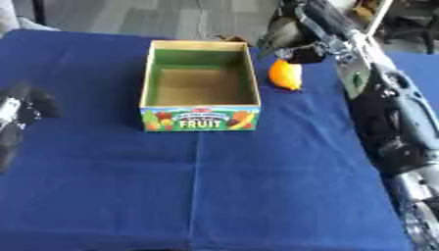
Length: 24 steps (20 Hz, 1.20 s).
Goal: Pick up objects on the table and place them in the box.
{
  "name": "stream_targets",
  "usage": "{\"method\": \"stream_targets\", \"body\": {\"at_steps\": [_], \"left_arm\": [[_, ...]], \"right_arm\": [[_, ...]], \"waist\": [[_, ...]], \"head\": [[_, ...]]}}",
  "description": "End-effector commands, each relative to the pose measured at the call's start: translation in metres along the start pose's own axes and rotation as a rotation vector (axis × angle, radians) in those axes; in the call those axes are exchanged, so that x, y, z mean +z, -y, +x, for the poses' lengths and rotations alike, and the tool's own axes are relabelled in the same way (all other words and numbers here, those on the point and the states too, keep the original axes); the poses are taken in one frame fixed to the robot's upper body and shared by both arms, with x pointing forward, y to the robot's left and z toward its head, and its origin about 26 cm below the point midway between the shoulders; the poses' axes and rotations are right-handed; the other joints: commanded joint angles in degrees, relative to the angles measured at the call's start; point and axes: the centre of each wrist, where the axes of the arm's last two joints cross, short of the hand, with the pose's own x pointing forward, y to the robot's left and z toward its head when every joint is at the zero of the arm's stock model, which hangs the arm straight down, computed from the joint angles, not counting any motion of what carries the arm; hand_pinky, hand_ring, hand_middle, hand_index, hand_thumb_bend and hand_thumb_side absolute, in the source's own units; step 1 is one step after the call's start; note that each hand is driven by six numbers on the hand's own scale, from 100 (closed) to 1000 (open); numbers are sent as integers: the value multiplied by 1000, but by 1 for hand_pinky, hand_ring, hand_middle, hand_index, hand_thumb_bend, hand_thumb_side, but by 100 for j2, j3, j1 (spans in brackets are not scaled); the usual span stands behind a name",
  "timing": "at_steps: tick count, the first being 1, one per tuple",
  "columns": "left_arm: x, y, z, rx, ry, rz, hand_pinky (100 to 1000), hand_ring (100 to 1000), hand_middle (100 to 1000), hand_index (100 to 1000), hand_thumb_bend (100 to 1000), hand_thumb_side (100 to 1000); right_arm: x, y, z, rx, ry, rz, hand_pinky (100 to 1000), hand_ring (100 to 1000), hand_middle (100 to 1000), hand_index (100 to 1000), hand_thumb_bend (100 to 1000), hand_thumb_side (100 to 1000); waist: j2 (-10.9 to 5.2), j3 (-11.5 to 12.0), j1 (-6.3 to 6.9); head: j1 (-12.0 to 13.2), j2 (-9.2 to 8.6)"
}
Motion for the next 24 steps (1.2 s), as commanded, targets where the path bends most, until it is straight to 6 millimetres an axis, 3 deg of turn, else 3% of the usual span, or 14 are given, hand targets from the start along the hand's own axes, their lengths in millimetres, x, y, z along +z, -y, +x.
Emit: {"method": "stream_targets", "body": {"at_steps": [1, 5, 6, 8, 13, 15, 17, 19, 22, 24], "left_arm": [[-6, 1, 10, -6, 36, -32, 641, 625, 564, 590, 252, 604], [-9, 4, 12, 0, 46, -52, 641, 625, 564, 590, 251, 604], [-10, 5, 13, 2, 50, -57, 642, 625, 564, 590, 252, 603], [-11, 6, 14, 6, 57, -65, 642, 625, 564, 590, 251, 602], [-17, 11, 18, 22, 78, -92, 642, 626, 564, 590, 251, 599], [-19, 13, 20, 27, 85, -101, 642, 626, 564, 590, 251, 598], [-20, 14, 21, 31, 89, -106, 642, 626, 564, 590, 251, 598], [-20, 14, 21, 33, 91, -109, 642, 626, 564, 590, 252, 599], [-21, 14, 21, 33, 91, -111, 642, 626, 564, 590, 253, 599], [-21, 14, 21, 33, 91, -110, 642, 626, 564, 590, 253, 599]], "right_arm": [[-22, 19, 7, 25, 44, -27, 413, 352, 247, 331, 118, 100], [-33, 6, 16, 11, 56, 10, 423, 359, 253, 341, 119, 100], [-35, 2, 18, 8, 60, 21, 427, 362, 255, 346, 161, 100], [-39, -6, 23, 4, 69, 41, 441, 372, 265, 360, 108, 100], [-41, -33, 36, -3, 105, 113, 477, 406, 301, 415, 137, 100], [-39, -42, 39, -1, 106, 149, 510, 439, 336, 454, 301, 100], [-36, -50, 41, 5, 107, 177, 523, 458, 358, 478, 343, 100], [-33, -57, 43, 10, 108, 208, 565, 528, 450, 556, 401, 100], [-28, -67, 44, 20, 114, 276, 653, 704, 630, 744, 411, 107], [-26, -70, 43, 33, 125, 325, 731, 801, 736, 835, 434, 205]], "waist": [[-53, 71, 12], [-16, 242, 17], [-6, 283, 21], [13, 350, 33], [68, 526, 78], [83, 587, 93], [97, 626, 103], [108, 642, 106], [116, 640, 104], [117, 632, 100]], "head": [[-100, -26], [-211, -97], [-252, -117], [-311, -144], [-452, -211], [-490, -230], [-521, -248], [-541, -252], [-538, -253], [-526, -253]]}}
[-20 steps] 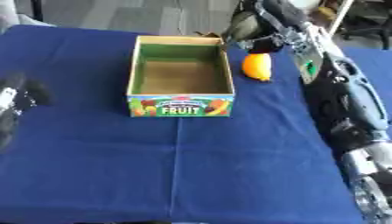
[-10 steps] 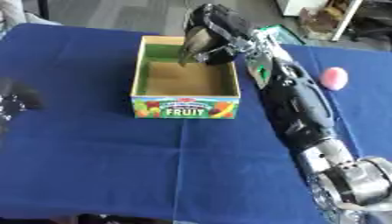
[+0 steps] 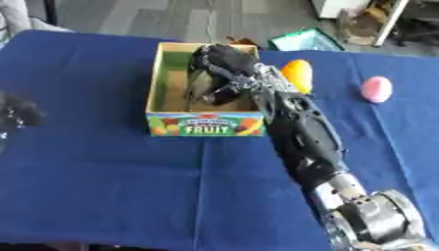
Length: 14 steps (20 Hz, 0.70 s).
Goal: Pick up objects on the table and place them in the box.
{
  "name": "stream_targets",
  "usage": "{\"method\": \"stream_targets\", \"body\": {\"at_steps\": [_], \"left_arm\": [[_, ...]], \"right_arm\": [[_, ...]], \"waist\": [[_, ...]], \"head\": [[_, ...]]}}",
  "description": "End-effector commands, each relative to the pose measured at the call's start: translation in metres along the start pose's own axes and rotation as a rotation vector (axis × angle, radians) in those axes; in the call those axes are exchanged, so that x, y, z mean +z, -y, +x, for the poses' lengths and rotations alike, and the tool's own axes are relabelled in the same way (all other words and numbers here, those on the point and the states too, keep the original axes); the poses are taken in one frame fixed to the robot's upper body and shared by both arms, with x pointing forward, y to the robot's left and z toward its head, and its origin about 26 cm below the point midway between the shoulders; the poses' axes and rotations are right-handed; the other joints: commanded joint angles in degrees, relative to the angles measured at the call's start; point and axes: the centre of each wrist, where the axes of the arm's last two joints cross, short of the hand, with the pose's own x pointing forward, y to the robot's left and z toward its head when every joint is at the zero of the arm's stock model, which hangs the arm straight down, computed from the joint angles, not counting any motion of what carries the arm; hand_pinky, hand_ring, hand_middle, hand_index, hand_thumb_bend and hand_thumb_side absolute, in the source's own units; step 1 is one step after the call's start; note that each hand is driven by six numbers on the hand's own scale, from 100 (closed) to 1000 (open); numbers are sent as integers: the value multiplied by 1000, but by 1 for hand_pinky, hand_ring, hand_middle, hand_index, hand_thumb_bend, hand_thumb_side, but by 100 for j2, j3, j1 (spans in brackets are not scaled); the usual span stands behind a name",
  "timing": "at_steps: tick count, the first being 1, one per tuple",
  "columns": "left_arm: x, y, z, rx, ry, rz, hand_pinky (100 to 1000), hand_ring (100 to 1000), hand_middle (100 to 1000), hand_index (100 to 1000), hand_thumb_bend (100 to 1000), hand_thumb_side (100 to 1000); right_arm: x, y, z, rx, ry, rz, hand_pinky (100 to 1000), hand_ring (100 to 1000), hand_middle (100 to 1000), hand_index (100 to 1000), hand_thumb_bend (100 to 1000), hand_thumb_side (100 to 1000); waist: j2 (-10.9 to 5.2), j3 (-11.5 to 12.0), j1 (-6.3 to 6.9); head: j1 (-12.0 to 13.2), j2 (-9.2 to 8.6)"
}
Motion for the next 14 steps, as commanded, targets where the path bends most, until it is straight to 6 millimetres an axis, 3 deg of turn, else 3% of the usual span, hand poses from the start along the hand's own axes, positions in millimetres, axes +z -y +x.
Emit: {"method": "stream_targets", "body": {"at_steps": [1, 6, 14], "left_arm": [[-3, 0, 8, -9, 29, -12, 642, 626, 564, 590, 253, 600], [-2, -1, 8, -11, 25, -9, 642, 626, 564, 590, 255, 600], [0, -3, 6, -17, 16, 0, 642, 626, 563, 590, 256, 600]], "right_arm": [[0, 8, -4, 48, 19, 69, 756, 827, 765, 856, 442, 236], [-6, 19, -3, 101, 41, 141, 847, 913, 863, 920, 481, 327], [-12, 65, -5, 182, 78, 41, 864, 923, 871, 920, 467, 293]], "waist": [[-75, -15, 33], [-86, -65, 22], [-109, -166, -7]], "head": [[-5, -48], [21, -49], [72, -45]]}}
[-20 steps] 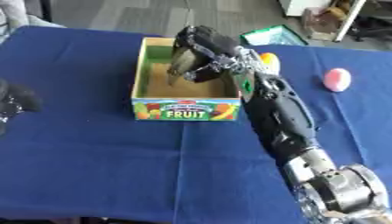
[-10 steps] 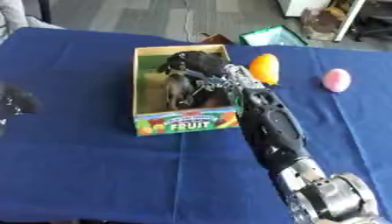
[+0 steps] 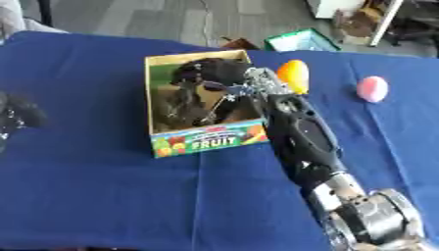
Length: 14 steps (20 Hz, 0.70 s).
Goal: Pick up objects on the table and place them in the box.
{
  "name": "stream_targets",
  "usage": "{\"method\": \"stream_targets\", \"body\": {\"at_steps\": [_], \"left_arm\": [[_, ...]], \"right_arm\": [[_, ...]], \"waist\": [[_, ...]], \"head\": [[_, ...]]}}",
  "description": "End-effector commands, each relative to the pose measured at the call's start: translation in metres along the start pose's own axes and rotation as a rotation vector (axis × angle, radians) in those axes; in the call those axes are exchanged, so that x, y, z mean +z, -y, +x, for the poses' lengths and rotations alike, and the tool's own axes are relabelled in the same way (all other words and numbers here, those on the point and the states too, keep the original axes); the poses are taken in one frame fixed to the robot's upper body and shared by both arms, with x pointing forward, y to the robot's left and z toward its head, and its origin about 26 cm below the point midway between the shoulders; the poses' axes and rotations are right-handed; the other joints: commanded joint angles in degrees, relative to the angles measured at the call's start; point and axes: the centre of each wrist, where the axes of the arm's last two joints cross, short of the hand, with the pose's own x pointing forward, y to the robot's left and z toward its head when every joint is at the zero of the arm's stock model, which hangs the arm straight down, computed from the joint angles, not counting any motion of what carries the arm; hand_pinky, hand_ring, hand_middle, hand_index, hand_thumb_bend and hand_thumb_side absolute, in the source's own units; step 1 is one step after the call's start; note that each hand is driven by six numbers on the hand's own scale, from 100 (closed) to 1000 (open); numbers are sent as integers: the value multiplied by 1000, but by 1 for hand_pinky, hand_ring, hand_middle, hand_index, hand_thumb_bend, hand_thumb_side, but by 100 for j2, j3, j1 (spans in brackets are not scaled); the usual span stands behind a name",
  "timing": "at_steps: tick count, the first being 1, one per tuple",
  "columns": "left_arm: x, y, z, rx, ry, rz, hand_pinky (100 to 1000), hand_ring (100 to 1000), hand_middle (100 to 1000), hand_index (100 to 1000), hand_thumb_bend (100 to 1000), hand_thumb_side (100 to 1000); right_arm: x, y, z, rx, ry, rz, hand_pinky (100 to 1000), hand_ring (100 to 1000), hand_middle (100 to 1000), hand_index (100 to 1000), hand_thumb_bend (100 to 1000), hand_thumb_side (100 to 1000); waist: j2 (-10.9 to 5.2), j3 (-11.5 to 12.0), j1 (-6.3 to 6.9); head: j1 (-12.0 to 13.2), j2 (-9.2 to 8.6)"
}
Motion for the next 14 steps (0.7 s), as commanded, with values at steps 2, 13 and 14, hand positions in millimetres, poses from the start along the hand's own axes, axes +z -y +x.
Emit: {"method": "stream_targets", "body": {"at_steps": [2, 13, 14], "left_arm": [[0, -3, 6, -20, 15, 4, 641, 626, 563, 590, 257, 600], [5, -9, 4, -39, 1, 30, 642, 626, 564, 591, 254, 601], [5, -9, 5, -40, 1, 29, 642, 626, 564, 591, 253, 601]], "right_arm": [[9, 47, -12, 93, 0, -127, 849, 901, 850, 902, 456, 266], [121, 58, -63, 31, -283, -441, 838, 879, 814, 858, 459, 232], [131, 53, -67, 8, -326, -452, 839, 880, 812, 855, 459, 231]], "waist": [[-114, -60, 6], [-142, -316, -29], [-140, -326, -26]], "head": [[72, -44], [309, -28], [315, -30]]}}
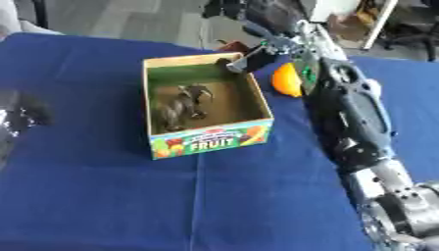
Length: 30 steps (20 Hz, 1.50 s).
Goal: Pick up objects on the table and place them in the box.
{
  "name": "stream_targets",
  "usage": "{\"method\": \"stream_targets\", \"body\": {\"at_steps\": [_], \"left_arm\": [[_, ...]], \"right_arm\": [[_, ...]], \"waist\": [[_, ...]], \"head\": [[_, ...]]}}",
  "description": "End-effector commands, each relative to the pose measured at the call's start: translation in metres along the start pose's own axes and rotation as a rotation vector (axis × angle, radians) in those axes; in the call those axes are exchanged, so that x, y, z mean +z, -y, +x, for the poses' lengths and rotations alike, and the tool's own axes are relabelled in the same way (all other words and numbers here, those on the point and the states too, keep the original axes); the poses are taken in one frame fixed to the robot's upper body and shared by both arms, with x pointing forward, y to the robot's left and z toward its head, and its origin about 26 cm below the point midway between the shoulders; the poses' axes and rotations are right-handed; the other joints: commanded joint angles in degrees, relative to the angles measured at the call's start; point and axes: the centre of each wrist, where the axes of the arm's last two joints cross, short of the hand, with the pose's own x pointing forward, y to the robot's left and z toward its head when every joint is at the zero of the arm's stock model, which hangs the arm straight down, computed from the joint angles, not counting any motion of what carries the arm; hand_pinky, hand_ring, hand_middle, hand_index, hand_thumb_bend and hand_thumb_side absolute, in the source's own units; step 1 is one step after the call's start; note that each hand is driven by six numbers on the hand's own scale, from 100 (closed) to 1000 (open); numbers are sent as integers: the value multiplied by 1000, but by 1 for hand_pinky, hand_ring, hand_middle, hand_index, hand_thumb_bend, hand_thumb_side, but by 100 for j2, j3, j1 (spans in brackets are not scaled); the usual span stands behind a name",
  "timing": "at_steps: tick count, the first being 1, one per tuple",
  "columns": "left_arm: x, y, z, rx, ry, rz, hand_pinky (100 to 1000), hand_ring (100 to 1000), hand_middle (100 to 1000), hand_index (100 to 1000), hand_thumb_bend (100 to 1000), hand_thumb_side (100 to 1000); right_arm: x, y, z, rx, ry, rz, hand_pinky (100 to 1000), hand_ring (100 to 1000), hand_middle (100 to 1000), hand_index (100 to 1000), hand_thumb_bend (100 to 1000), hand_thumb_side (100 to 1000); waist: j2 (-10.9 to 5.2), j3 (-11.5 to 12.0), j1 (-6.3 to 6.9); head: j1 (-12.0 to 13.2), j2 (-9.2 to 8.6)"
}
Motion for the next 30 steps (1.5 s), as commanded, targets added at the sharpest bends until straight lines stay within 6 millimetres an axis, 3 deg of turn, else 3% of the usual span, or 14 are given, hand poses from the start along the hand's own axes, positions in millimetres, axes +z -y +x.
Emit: {"method": "stream_targets", "body": {"at_steps": [1, 5, 12, 13, 14, 19, 30], "left_arm": [[0, -5, 8, -32, 18, 4, 642, 626, 564, 591, 253, 601], [0, -6, 8, -36, 18, 5, 642, 627, 564, 591, 251, 603], [0, -6, 8, -40, 19, 6, 641, 627, 564, 591, 250, 605], [0, -6, 8, -41, 19, 6, 642, 627, 564, 591, 251, 606], [0, -6, 8, -42, 19, 6, 642, 627, 564, 591, 251, 606], [0, -6, 9, -44, 21, 6, 641, 627, 564, 591, 249, 609], [1, -6, 10, -49, 27, 9, 642, 627, 564, 592, 243, 615]], "right_arm": [[32, 19, -27, -5, -145, -63, 840, 883, 811, 853, 459, 231], [60, 18, -41, -53, -297, -78, 845, 891, 812, 845, 463, 231], [90, 23, -55, -115, -480, -152, 850, 895, 810, 833, 464, 219], [96, 23, -57, -124, -507, -156, 850, 896, 808, 829, 453, 150], [103, 21, -59, -133, -538, -157, 850, 896, 807, 828, 462, 219], [134, 11, -63, -151, -687, -149, 847, 899, 804, 817, 455, 223], [155, 2, -64, -124, -858, -117, 846, 904, 805, 821, 454, 241]], "waist": [[-82, -19, 38], [-63, -33, 50], [-33, -16, 49], [-28, -12, 42], [-23, -8, 35], [12, -1, 25], [116, 4, 110]], "head": [[38, -33], [49, -40], [48, -51], [47, -51], [45, -52], [59, -70], [51, -125]]}}
